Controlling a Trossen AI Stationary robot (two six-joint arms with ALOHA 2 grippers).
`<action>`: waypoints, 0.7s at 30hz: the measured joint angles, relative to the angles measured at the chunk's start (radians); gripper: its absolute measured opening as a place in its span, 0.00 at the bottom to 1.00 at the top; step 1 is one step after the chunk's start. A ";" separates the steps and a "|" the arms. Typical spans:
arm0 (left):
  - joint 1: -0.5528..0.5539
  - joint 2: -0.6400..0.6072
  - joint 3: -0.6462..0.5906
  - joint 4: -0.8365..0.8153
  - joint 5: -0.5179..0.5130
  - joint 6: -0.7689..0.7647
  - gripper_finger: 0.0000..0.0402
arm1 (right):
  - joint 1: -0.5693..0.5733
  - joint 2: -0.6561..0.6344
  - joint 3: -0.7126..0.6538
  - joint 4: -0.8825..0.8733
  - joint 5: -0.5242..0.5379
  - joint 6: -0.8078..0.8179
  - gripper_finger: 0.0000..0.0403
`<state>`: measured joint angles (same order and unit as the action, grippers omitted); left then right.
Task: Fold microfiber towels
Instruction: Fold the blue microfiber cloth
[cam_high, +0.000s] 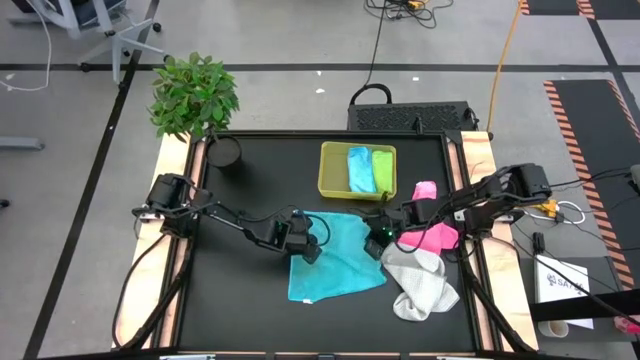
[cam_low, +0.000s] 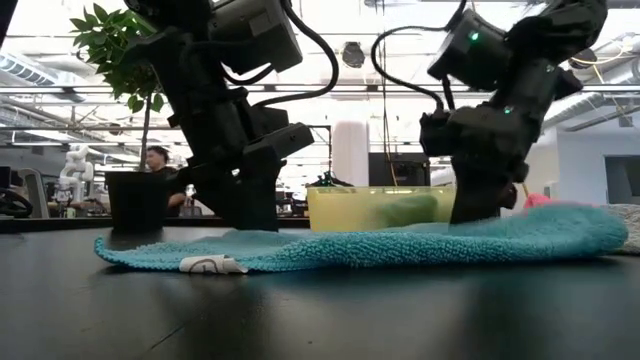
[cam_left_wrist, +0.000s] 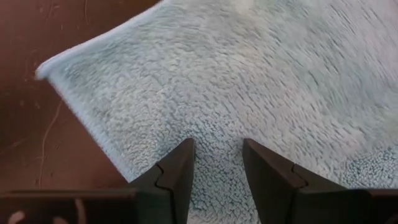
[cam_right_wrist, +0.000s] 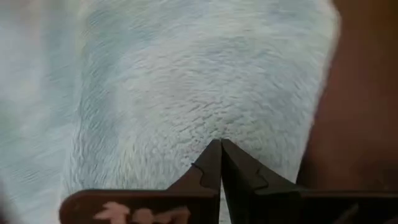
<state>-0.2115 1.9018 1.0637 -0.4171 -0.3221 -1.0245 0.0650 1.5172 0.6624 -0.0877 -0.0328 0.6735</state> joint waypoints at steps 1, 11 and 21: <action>0.000 0.000 0.000 0.000 0.000 0.000 0.36 | -0.012 -0.003 0.000 -0.009 0.026 -0.021 0.00; 0.002 0.000 0.000 -0.003 -0.002 0.006 0.36 | -0.125 -0.004 0.000 0.016 0.064 -0.135 0.00; -0.013 -0.061 0.001 -0.082 -0.083 0.057 0.35 | -0.074 -0.182 0.001 -0.026 -0.100 -0.042 0.00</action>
<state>-0.2249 1.8407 1.0648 -0.4991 -0.4050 -0.9677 -0.0086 1.3352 0.6632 -0.1136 -0.1328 0.6311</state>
